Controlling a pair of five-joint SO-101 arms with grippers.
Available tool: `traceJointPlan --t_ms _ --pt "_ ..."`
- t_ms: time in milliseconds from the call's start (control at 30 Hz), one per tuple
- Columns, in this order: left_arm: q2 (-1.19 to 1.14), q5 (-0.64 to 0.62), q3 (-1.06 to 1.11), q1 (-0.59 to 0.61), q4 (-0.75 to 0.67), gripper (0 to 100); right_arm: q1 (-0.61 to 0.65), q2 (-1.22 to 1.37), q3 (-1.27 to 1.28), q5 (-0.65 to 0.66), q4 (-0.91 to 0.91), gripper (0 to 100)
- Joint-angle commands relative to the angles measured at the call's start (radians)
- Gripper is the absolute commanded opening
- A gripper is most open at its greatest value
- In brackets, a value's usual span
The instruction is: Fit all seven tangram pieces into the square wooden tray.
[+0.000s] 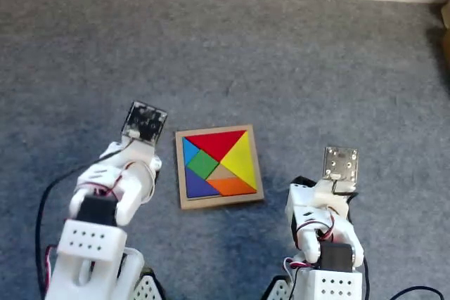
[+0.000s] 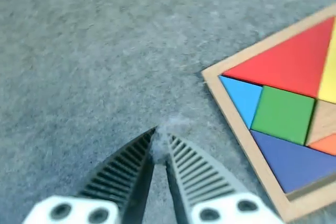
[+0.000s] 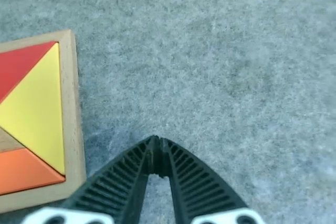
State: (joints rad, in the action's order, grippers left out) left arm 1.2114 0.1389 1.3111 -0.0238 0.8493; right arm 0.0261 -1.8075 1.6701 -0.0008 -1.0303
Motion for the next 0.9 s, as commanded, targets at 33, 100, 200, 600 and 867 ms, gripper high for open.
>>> traceJointPlan --t_ms 33,100,200,600,867 --pt "0.131 -0.009 0.056 0.022 -0.021 0 -0.008 -0.008 0.143 -0.006 0.024 1.2" --pt "0.176 -0.009 0.081 0.036 -0.021 0 -0.008 -0.008 0.143 -0.006 0.024 1.2" --pt "0.237 -0.009 0.122 0.047 -0.018 0 -0.008 -0.008 0.143 -0.006 0.022 1.2" --pt "0.506 -0.011 0.325 0.047 -0.018 0 -0.007 -0.007 0.143 -0.006 0.022 1.2" --pt "0.61 -0.011 0.384 0.048 -0.014 0 -0.005 0.001 0.143 -0.006 -0.001 1.2"
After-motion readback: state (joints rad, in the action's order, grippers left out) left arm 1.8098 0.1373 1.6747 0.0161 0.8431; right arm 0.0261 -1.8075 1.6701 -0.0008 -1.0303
